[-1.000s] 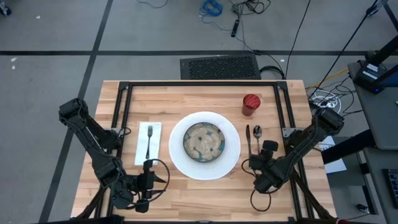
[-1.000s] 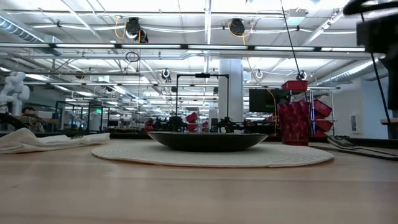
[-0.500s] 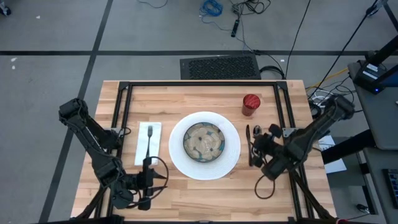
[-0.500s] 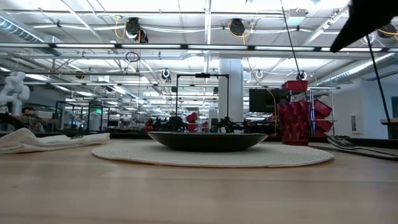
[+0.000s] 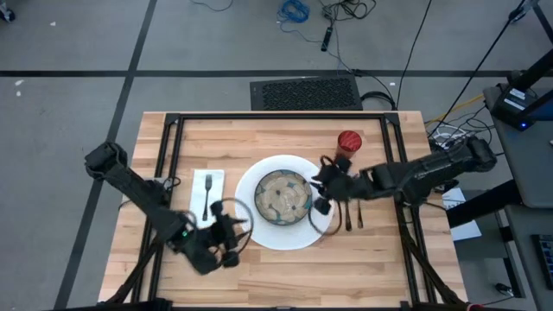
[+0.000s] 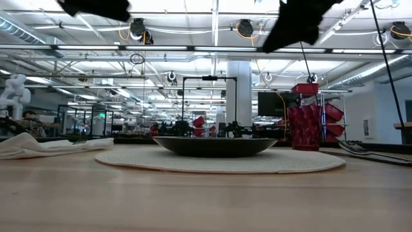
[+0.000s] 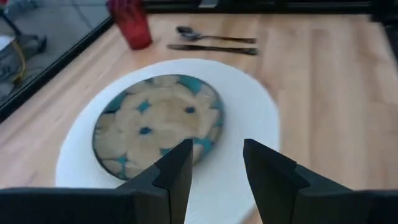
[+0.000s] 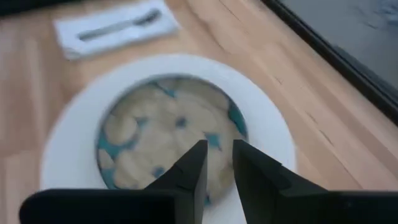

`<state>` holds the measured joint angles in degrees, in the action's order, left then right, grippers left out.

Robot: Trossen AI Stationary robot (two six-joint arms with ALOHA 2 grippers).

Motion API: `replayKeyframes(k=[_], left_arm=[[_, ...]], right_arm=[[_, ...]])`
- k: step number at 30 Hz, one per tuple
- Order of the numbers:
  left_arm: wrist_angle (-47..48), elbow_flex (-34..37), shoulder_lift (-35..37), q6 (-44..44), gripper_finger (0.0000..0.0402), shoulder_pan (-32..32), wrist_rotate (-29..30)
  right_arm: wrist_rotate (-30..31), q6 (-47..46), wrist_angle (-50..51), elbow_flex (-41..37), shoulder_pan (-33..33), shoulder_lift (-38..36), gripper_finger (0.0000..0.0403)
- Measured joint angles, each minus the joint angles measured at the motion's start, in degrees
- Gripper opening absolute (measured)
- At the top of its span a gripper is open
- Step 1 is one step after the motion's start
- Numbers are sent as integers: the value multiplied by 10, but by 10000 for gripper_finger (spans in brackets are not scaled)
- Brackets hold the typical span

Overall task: Set table place
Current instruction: Return to Home Position

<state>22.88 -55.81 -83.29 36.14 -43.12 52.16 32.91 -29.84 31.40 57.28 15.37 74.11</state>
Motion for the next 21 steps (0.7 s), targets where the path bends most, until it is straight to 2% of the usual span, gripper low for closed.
replayKeyframes(k=[2,7,13,16,21], left_arm=[[-9,0,1,-20,130,37,-17],[-53,0,40,-143,130,125,-18],[-12,0,130,-187,130,232,-132],[48,0,179,-185,130,257,-130],[101,21,271,-185,130,261,-125]], right_arm=[[-30,54,-49,0,-31,-3,61],[-39,129,-139,0,-114,-26,60],[-198,145,-152,0,-210,-55,60],[-232,150,-141,-1,-222,-76,60],[-227,184,-134,-29,-194,-143,60]])
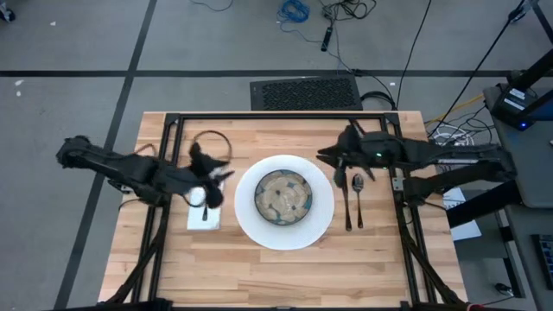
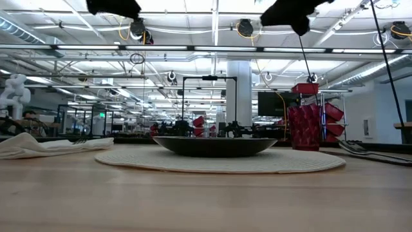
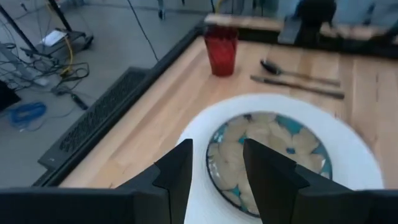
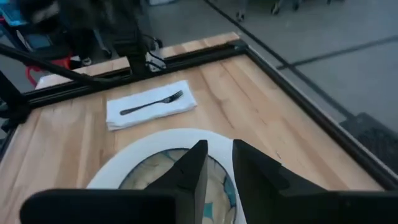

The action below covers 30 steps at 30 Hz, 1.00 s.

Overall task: Set table place
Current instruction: Return to Home Position

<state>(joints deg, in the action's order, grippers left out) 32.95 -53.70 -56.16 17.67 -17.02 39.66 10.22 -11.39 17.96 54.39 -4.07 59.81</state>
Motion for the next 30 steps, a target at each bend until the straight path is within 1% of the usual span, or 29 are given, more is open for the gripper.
replayKeyframes(k=[2,4,7,10,14,17,21,26,30], left_arm=[[0,14,48,0,130,1,4],[-10,26,98,0,130,1,10],[-24,42,165,-6,130,3,11],[-35,57,219,-10,130,10,11],[-70,94,279,-21,130,17,0],[-127,139,312,-45,130,18,-6],[-213,209,340,-95,130,18,-7],[-226,264,368,-110,130,21,-8],[-224,295,401,-139,130,27,-10]], right_arm=[[14,10,-18,-36,10,-41,60],[17,11,-63,-92,16,-94,60],[16,3,-158,-191,12,-176,54],[16,-6,-268,-284,6,-252,40],[-2,-8,-430,-394,6,-313,18],[-13,9,-510,-460,7,-336,4],[-13,14,-567,-532,7,-349,3],[-32,11,-482,-537,19,-356,3],[-38,22,-469,-537,40,-368,3]])
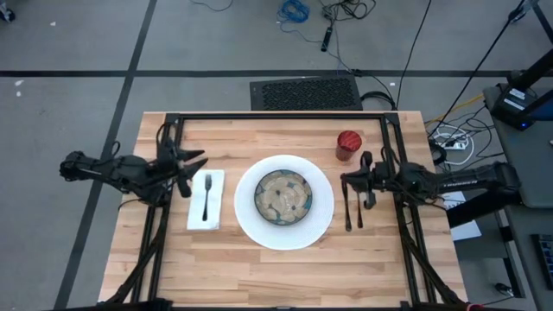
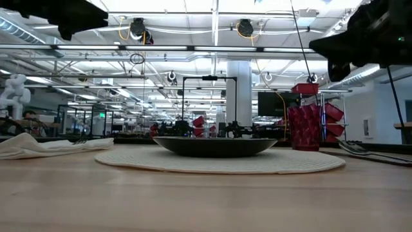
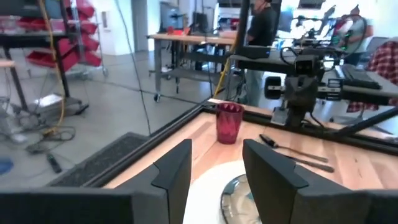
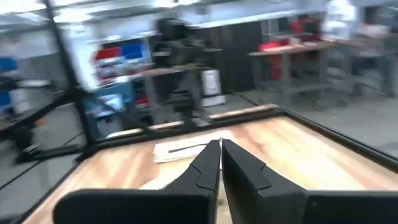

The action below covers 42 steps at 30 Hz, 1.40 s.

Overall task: Set table place
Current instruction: Return to Home Position

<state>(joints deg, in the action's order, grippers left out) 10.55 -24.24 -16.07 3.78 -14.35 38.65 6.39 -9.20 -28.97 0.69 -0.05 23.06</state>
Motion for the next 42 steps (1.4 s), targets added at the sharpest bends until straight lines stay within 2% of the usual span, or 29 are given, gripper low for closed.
replayKeyframes(k=[3,6,9,16,19,23,24,28,30,34,42], left_arm=[[-1,18,30,-26,130,7,-39],[-1,38,55,-28,130,15,-67],[6,62,84,-17,130,20,-70],[27,126,158,20,130,20,-72],[33,133,161,24,130,20,-72],[52,133,161,37,130,16,-80],[49,134,161,39,130,15,-98],[-14,172,161,11,130,12,-230],[-40,204,161,7,130,12,-256],[-132,238,150,14,130,12,-252],[-131,238,147,18,130,12,-251]], right_arm=[[-22,22,1,0,23,-18,3],[12,56,6,0,40,-38,1],[68,84,7,0,47,-60,2],[69,90,9,1,47,-103,1],[69,98,19,1,47,-129,0],[54,74,83,1,47,-170,0],[52,70,101,1,47,-181,0],[53,55,149,1,47,-196,0],[53,56,156,1,47,-196,0],[53,64,157,1,47,-194,0],[56,56,165,1,47,-184,0]])
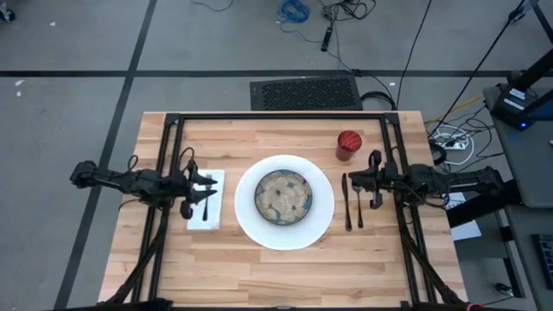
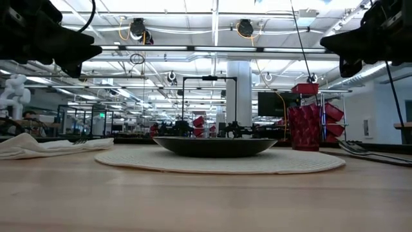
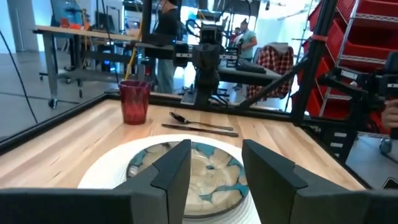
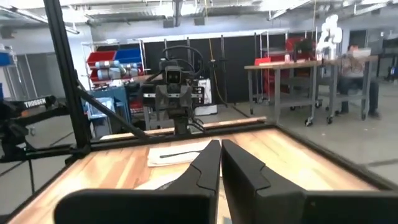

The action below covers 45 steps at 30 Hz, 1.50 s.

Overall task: Set table place
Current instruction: Return to Home Position

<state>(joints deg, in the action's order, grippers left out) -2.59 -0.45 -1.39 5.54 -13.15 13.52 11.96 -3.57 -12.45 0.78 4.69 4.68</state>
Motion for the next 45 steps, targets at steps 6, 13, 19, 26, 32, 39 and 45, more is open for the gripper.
replayKeyframes(k=[6,13,19,26,32,39,45], left_arm=[[-4,0,0,-5,130,0,37],[-5,0,0,-30,130,0,41],[-5,0,0,-30,130,0,41],[-5,0,0,-30,130,0,41],[-5,0,0,-30,130,0,41],[-5,0,0,-30,130,0,41],[-5,0,0,-30,130,0,41]], right_arm=[[1,-25,28,0,0,6,0],[0,-18,30,0,0,6,0],[0,-18,31,0,0,6,0],[0,-18,35,0,0,6,0],[0,-18,38,0,0,6,0],[0,-18,38,0,0,6,0],[0,-18,39,0,0,6,0]])
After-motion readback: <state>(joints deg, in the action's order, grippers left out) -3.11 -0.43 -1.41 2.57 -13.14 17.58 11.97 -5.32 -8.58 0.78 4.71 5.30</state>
